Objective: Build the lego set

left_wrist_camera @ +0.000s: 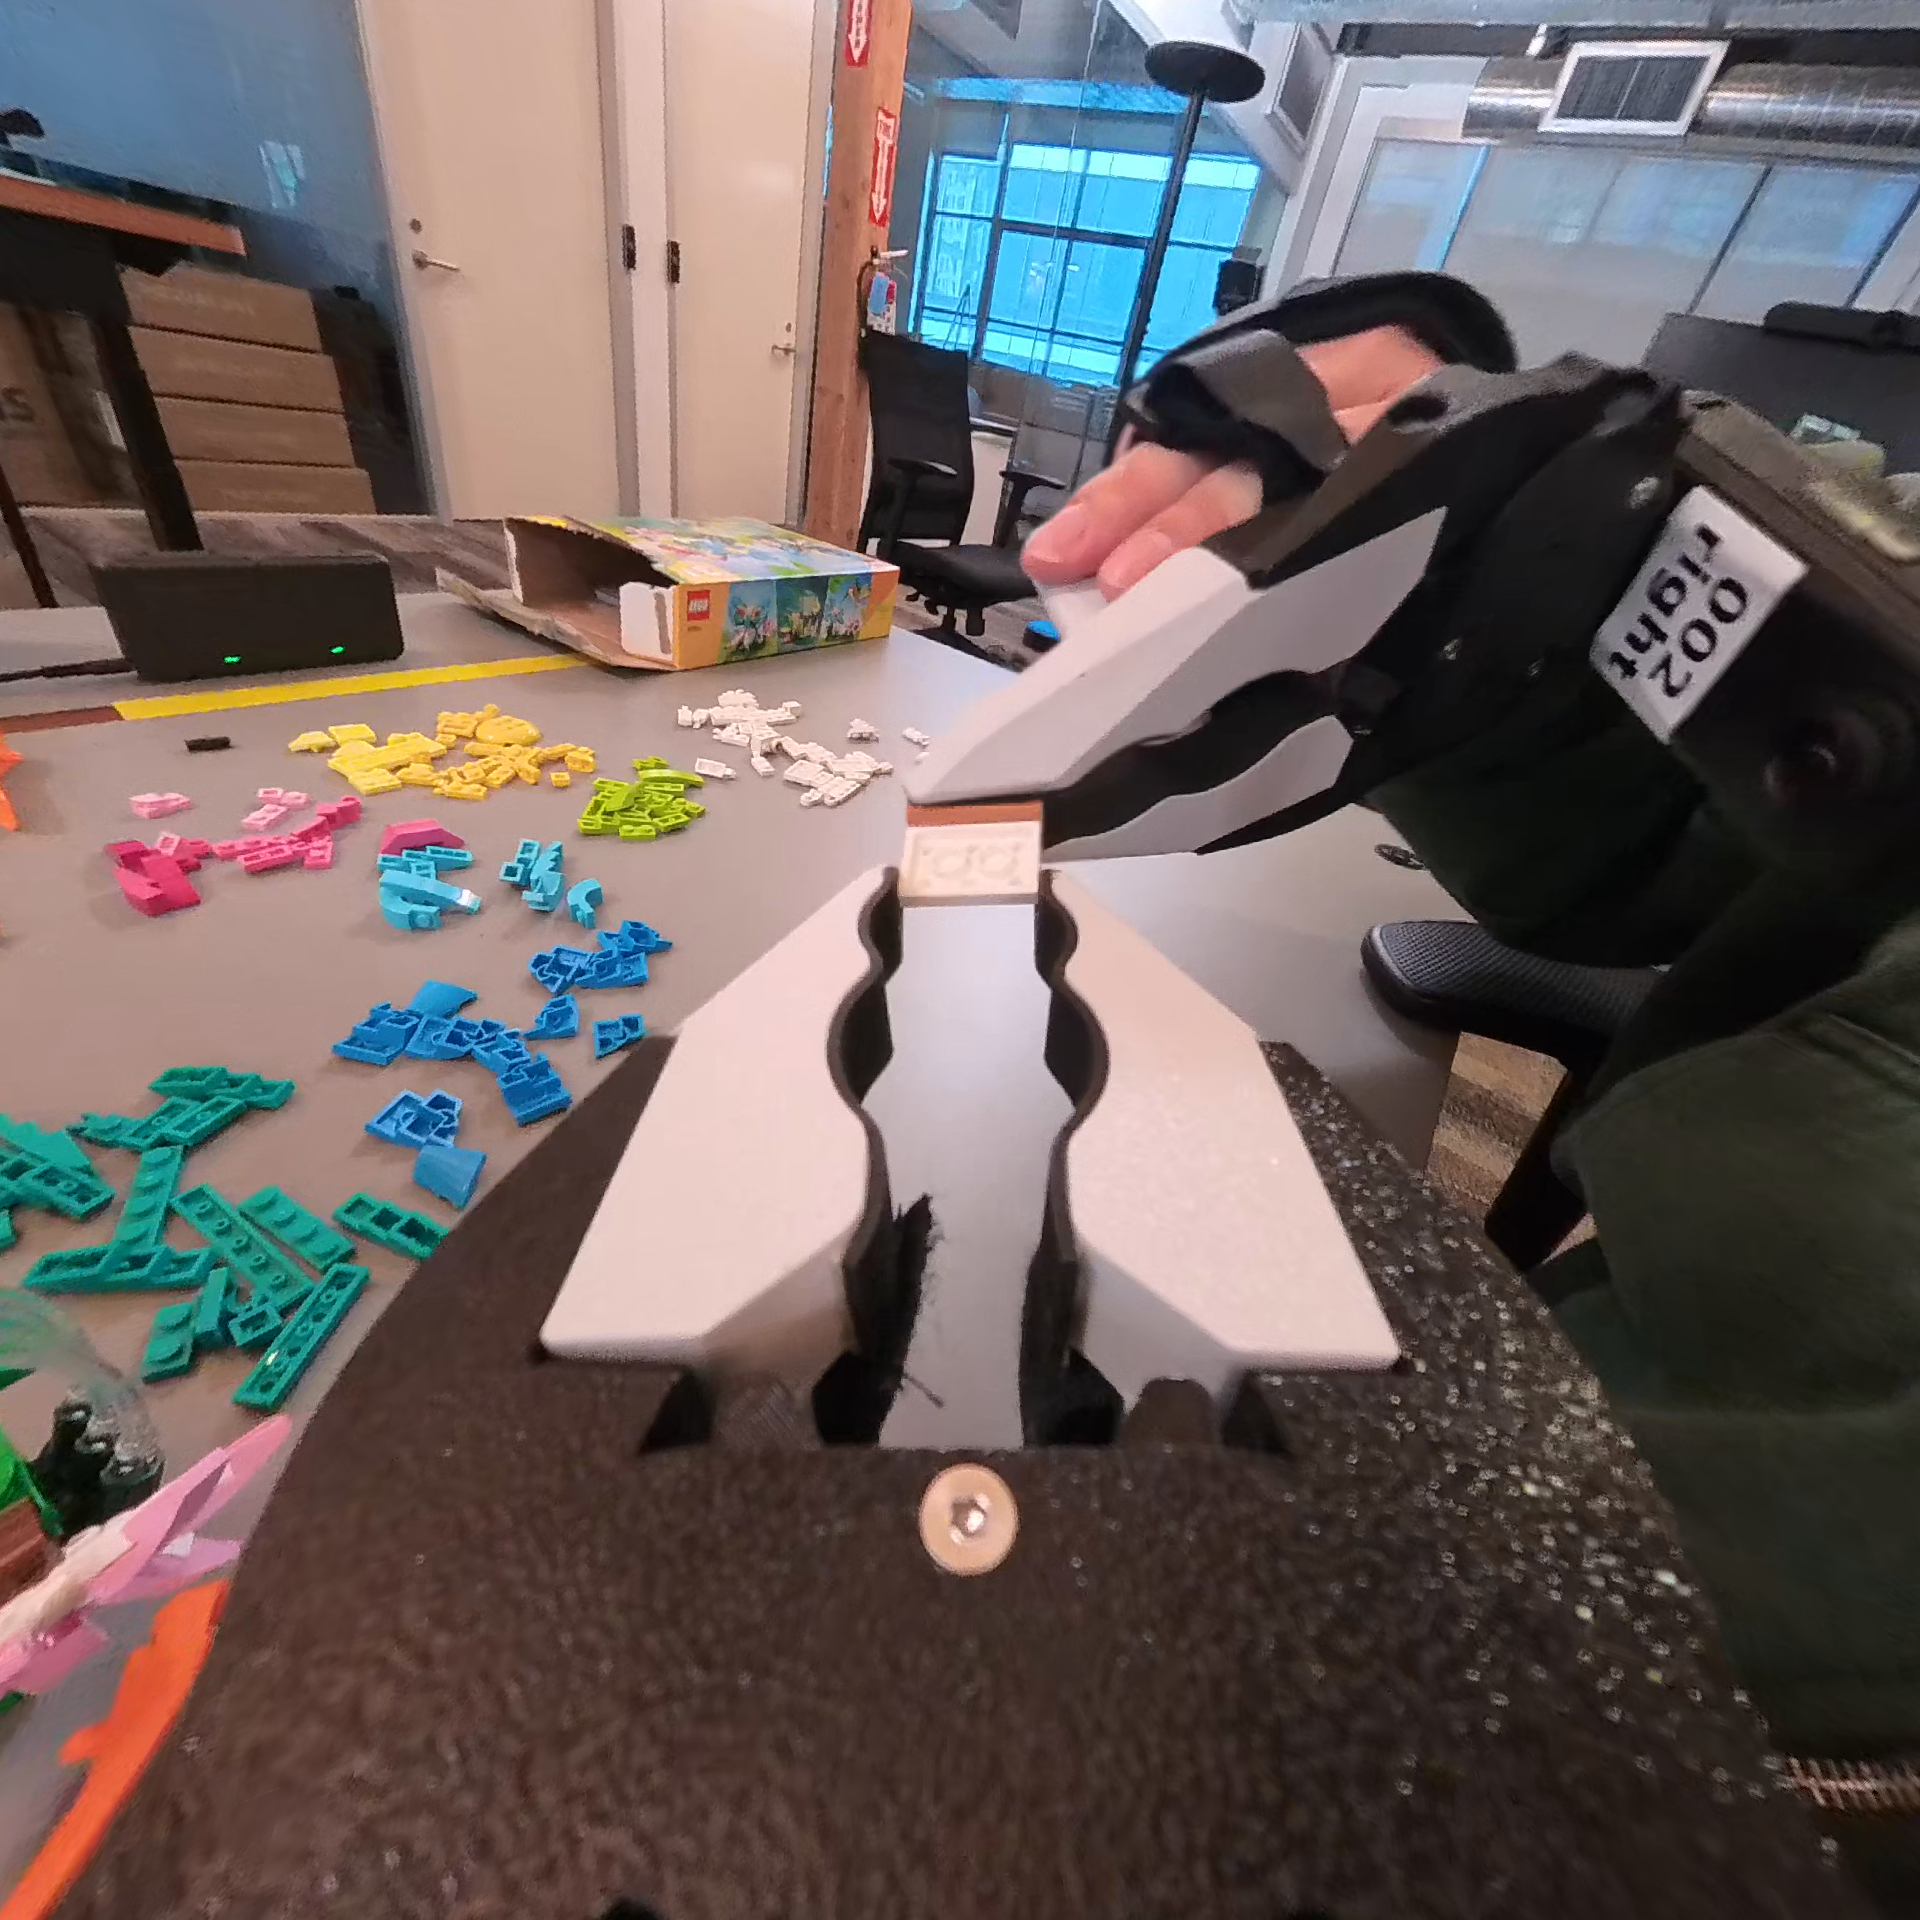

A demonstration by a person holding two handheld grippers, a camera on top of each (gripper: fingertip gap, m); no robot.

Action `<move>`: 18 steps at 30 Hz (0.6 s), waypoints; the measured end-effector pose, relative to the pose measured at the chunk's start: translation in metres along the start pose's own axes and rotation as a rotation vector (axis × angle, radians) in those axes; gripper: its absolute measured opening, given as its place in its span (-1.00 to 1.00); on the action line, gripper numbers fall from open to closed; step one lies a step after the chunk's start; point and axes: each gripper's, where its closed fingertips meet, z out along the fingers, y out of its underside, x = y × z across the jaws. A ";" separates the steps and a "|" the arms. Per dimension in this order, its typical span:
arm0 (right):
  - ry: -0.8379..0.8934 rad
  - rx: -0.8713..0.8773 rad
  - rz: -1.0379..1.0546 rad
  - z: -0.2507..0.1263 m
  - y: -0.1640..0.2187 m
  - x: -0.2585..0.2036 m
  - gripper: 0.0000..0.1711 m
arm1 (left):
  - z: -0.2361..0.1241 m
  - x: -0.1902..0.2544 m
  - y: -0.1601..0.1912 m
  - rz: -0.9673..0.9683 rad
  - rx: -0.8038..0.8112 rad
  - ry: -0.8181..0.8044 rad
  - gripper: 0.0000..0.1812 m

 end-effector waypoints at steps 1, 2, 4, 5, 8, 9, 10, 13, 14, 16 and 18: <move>0.000 -0.009 -0.012 0.000 0.000 -0.001 -0.89 | 0.000 -0.001 0.001 -0.011 -0.005 -0.002 -0.74; -0.003 -0.018 -0.030 0.001 0.000 -0.002 -0.89 | 0.000 -0.001 0.002 -0.023 -0.015 -0.001 -0.75; -0.007 -0.030 -0.070 0.001 0.000 -0.005 -0.89 | 0.001 -0.001 0.004 -0.019 -0.029 -0.004 -0.74; -0.008 -0.026 -0.080 0.001 -0.001 -0.005 -0.89 | 0.001 0.000 0.005 -0.020 -0.033 -0.001 -0.75; -0.027 -0.003 -0.126 -0.001 -0.003 -0.010 -0.91 | 0.002 0.003 0.009 -0.008 -0.064 0.007 -0.75; -0.034 0.000 -0.152 -0.002 -0.003 -0.012 -0.91 | 0.003 0.004 0.011 0.002 -0.080 0.004 -0.74; -0.042 0.000 -0.169 -0.003 -0.003 -0.014 -0.91 | 0.003 0.004 0.012 0.010 -0.092 0.002 -0.75; -0.072 -0.012 -0.249 -0.003 -0.004 -0.020 -0.93 | 0.005 0.006 0.017 0.009 -0.122 0.010 -0.75; -0.080 -0.019 -0.291 -0.003 -0.003 -0.022 -0.94 | 0.006 0.005 0.020 0.014 -0.138 0.008 -0.75; -0.095 -0.030 -0.356 -0.002 -0.003 -0.028 -0.94 | 0.007 0.005 0.026 0.027 -0.169 -0.002 -0.75; -0.108 -0.039 -0.392 -0.001 -0.003 -0.032 -0.94 | 0.009 0.004 0.032 0.025 -0.188 -0.002 -0.75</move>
